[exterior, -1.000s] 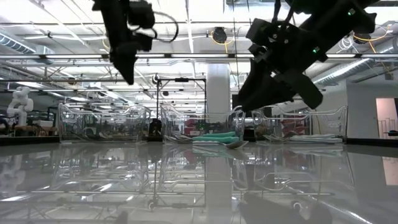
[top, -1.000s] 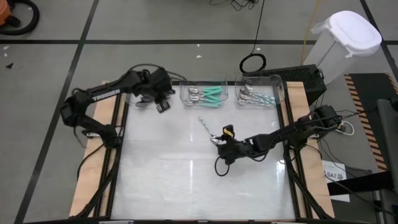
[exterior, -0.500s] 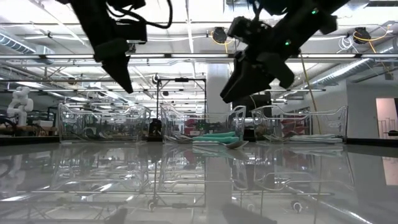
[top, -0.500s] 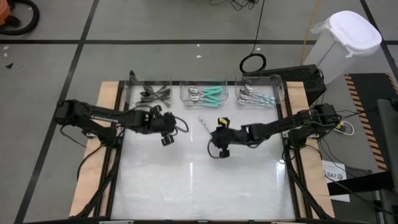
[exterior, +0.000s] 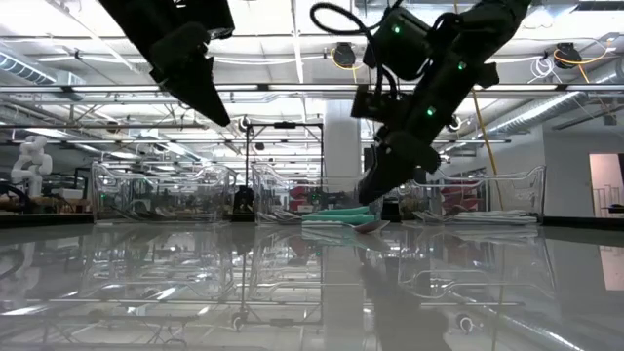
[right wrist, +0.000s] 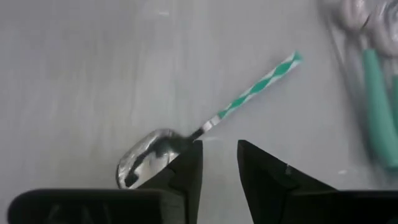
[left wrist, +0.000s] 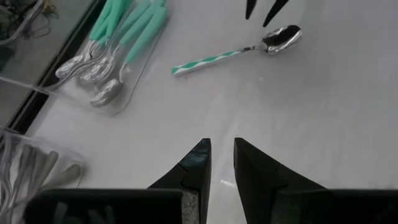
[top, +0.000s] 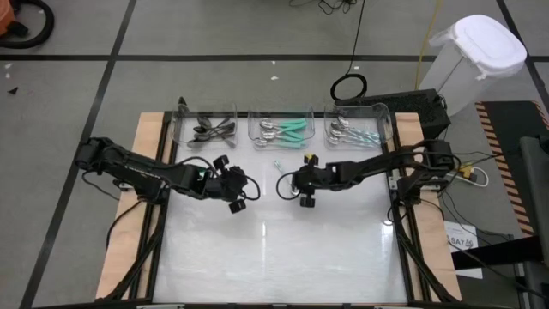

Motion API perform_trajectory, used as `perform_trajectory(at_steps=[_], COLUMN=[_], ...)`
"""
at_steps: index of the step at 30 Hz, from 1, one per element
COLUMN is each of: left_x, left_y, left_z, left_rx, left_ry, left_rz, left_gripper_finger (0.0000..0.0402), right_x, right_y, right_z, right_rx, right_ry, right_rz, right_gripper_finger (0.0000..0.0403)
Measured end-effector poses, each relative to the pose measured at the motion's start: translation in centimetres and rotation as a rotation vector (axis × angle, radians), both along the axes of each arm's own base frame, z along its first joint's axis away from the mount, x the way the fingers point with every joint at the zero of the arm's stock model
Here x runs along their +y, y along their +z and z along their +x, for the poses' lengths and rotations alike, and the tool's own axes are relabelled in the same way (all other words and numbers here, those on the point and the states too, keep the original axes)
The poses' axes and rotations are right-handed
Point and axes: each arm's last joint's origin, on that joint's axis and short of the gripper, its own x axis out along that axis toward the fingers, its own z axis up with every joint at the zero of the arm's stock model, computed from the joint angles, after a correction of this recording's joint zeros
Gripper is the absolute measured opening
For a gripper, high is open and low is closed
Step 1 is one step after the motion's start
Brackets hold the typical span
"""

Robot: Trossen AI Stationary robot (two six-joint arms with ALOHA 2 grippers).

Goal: Sort silverware by color (type)
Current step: Put the green patterned spoon into the right transparent bin

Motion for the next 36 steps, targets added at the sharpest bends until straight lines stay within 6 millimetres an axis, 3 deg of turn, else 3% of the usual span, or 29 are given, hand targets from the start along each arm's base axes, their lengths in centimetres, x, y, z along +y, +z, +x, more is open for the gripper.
perform_trajectory(at_steps=[11, 25, 36], left_x=[-0.5, -2.5, -3.7], left_y=[0.5, 0.6, 0.6], left_z=[0.6, 0.4, 0.1], left_rx=[-0.094, -0.116, -0.138], left_ry=[0.001, -0.066, -0.075], left_rz=[-0.040, -0.067, -0.105], left_gripper_finger=[0.0072, 0.0072, 0.0072], right_x=[0.3, 3.3, 3.9], right_y=[-1.2, -1.3, -1.1], right_z=[-0.5, -0.6, -0.6], right_rx=[0.062, 0.046, 0.014], right_ry=[-0.115, -0.102, -0.151], right_rz=[0.087, 0.133, 0.009], right_gripper_finger=[0.0079, 0.0079, 0.0079])
